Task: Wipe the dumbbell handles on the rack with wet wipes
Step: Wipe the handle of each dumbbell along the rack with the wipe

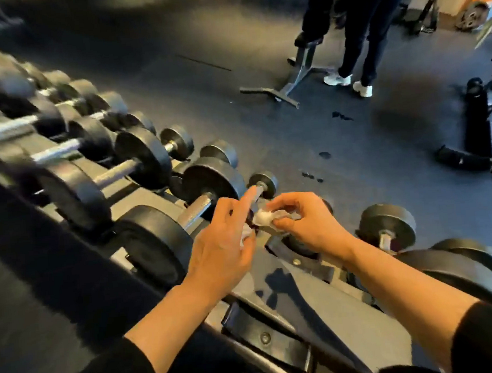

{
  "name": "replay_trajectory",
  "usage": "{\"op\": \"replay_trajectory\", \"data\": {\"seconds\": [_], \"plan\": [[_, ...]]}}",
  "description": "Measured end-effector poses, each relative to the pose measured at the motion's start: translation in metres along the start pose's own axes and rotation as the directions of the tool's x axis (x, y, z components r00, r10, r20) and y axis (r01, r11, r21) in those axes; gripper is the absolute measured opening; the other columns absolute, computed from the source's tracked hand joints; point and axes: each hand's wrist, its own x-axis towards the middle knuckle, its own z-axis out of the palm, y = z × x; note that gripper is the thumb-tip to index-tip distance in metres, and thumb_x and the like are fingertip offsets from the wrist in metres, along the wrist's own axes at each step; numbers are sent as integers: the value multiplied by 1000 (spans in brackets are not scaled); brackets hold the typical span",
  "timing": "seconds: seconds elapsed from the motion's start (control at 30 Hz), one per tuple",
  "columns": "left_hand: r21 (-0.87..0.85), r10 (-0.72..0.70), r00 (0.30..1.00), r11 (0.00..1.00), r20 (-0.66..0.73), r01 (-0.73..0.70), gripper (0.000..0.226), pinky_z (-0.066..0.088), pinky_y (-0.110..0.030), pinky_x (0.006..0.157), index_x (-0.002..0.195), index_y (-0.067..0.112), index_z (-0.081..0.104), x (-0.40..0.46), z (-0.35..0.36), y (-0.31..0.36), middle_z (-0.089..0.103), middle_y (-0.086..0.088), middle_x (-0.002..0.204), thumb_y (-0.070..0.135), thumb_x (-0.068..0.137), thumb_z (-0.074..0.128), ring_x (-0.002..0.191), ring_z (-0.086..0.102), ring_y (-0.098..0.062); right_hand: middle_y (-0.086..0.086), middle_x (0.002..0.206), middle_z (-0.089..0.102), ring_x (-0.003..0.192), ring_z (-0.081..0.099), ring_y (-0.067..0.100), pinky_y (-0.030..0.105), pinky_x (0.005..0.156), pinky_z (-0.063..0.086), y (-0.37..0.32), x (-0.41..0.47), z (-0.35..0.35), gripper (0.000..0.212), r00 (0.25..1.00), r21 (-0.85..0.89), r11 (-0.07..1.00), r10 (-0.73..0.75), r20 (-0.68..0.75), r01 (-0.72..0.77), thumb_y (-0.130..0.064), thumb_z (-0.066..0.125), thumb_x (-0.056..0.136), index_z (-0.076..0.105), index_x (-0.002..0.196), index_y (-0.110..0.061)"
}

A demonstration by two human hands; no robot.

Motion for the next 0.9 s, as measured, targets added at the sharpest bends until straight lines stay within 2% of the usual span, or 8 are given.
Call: {"op": "replay_trajectory", "data": {"seconds": [0.17, 0.23, 0.3, 0.4, 0.57, 0.7, 0.83, 0.9], "plan": [[243, -78, 989, 964, -122, 106, 53, 45, -22, 60, 137, 20, 47, -3, -53, -28, 49, -2, 104, 38, 88, 48, 83, 53, -12, 1, 101, 67, 89, 64, 14, 26, 73, 58, -12, 25, 48, 34, 994, 162, 986, -52, 101, 36, 3, 60, 84, 67, 112, -13], [298, -127, 980, 940, -152, 168, 52, 48, -25, 61, 134, 20, 52, -3, -65, -42, 50, -2, 103, 41, 86, 53, 84, 55, -15, 3, 100, 69, 85, 65, 16, 29, 69, 59, -8, 31, 66, 33, 993, 188, 981, -56, 108, 35, 2, 59, 85, 66, 112, -15], [323, -178, 971, 920, -161, 222, 53, 51, -29, 61, 132, 21, 54, 0, -72, -56, 49, -1, 102, 40, 83, 62, 84, 57, -17, 0, 97, 69, 85, 65, 13, 34, 74, 58, -4, 36, 83, 31, 997, 192, 981, -37, 68, 24, 0, 59, 84, 68, 108, -17], [362, -202, 972, 903, -120, 232, 56, 46, -23, 65, 129, 20, 57, 10, -72, -73, 49, 0, 102, 42, 80, 70, 85, 56, -15, -2, 97, 69, 88, 61, 8, 28, 83, 53, -2, 43, 101, 28, 1000, 177, 984, 19, -17, -15, -2, 59, 85, 69, 106, -17], [345, -225, 974, 913, -22, 219, 62, 44, -16, 69, 126, 24, 60, 26, -58, -89, 50, 6, 103, 62, 77, 53, 87, 46, -3, -5, 98, 64, 85, 56, 5, 13, 72, 43, 4, 56, 119, 23, 985, 195, 974, 140, -104, -118, -7, 58, 90, 68, 106, -19], [373, -214, 976, 910, 48, 181, 57, 41, -16, 74, 125, 26, 59, 24, -58, -99, 49, 8, 108, 54, 75, 66, 94, 44, -2, -1, 108, 61, 94, 52, 6, 17, 82, 38, 12, 63, 132, 24, 960, 214, 958, 227, -162, -190, -9, 59, 90, 65, 112, -17], [399, -233, 971, 897, 63, 189, 53, 44, -20, 70, 120, 31, 61, 26, -57, -99, 48, 9, 104, 59, 75, 58, 91, 44, -4, -1, 110, 59, 96, 50, 6, 17, 82, 37, 11, 74, 146, 25, 939, 259, 945, 259, -225, -199, -11, 56, 92, 65, 114, -16], [401, -242, 968, 895, 66, 196, 52, 41, -16, 70, 119, 33, 61, 27, -56, -98, 48, 10, 103, 59, 75, 56, 90, 43, -2, -3, 107, 59, 96, 52, 7, 18, 82, 40, 8, 78, 151, 24, 936, 338, 926, 259, -237, -171, -11, 57, 91, 65, 113, -15]]}}
